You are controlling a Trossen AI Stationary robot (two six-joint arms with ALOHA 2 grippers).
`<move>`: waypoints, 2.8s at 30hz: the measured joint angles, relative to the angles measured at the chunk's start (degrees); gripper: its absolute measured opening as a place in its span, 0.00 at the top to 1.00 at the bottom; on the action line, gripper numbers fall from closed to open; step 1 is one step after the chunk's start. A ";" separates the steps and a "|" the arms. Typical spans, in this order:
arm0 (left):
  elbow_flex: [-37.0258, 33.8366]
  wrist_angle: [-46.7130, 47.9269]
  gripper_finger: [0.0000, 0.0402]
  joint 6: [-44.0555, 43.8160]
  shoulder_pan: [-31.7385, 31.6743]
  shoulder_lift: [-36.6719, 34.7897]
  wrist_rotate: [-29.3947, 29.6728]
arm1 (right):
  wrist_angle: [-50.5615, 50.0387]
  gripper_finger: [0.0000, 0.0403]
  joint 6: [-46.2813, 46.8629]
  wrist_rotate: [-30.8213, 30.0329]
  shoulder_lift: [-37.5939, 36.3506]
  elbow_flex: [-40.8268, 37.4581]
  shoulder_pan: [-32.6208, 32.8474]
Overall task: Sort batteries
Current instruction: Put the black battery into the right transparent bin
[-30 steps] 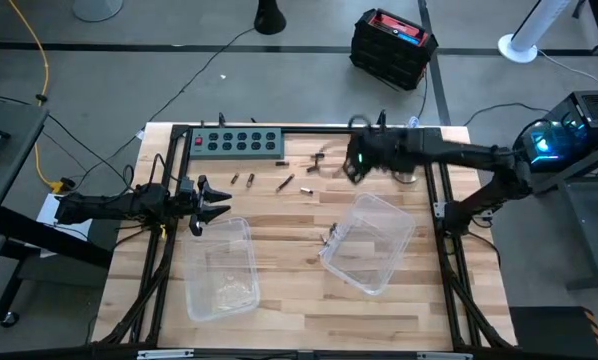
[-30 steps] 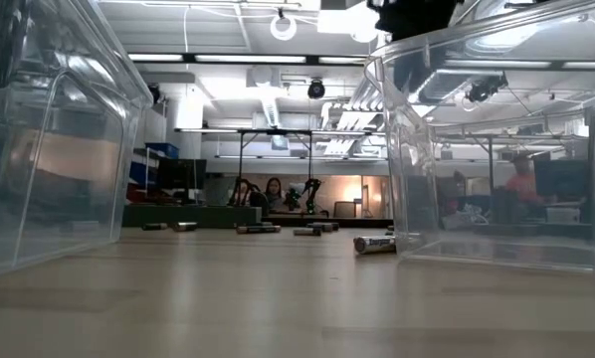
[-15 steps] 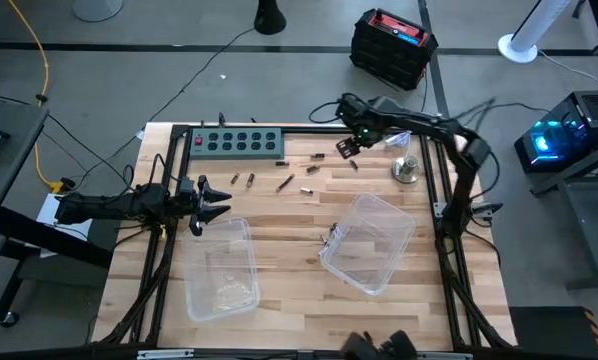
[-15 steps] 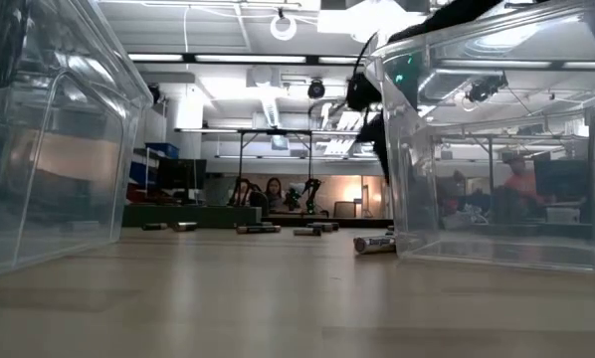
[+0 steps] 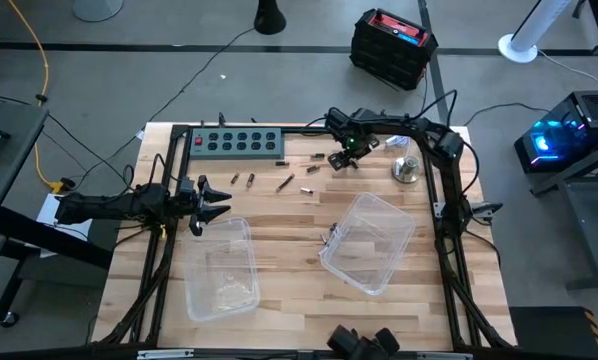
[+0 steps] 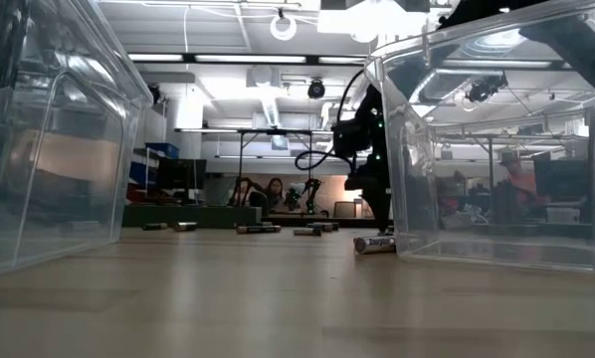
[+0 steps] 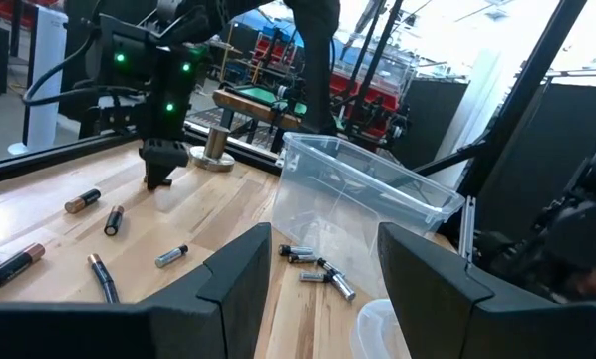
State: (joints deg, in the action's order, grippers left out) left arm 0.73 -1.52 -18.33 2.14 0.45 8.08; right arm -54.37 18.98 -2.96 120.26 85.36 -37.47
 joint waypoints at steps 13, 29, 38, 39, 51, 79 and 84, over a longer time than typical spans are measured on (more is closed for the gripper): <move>0.00 -0.01 0.55 -0.02 0.00 0.00 0.02 | -1.43 0.96 -5.29 -6.07 -1.97 -0.29 5.30; 0.00 -0.01 0.55 -0.01 0.00 0.01 0.01 | -15.03 0.99 17.52 1.08 -37.62 0.07 35.94; 0.00 0.00 0.55 -0.02 0.01 0.00 0.01 | -19.87 0.92 43.48 -3.99 -36.17 0.00 58.49; 0.00 0.00 0.55 -0.02 0.00 0.02 0.01 | -19.99 0.89 44.73 -4.09 -35.29 0.00 59.43; 0.00 0.00 0.55 -0.02 0.00 0.00 0.00 | -16.42 0.53 35.24 -8.31 -32.77 2.26 53.61; -0.05 -20.03 0.55 -14.45 0.13 0.39 4.74 | 18.40 0.52 -16.47 8.14 -3.08 5.21 5.83; -0.04 -22.21 0.55 -15.54 0.13 0.39 11.96 | 19.96 0.52 -22.59 8.63 0.41 5.21 5.26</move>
State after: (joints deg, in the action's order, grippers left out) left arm 0.69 -23.73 -33.87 2.26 0.84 20.04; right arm -34.41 -3.61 5.67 120.67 90.56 -32.22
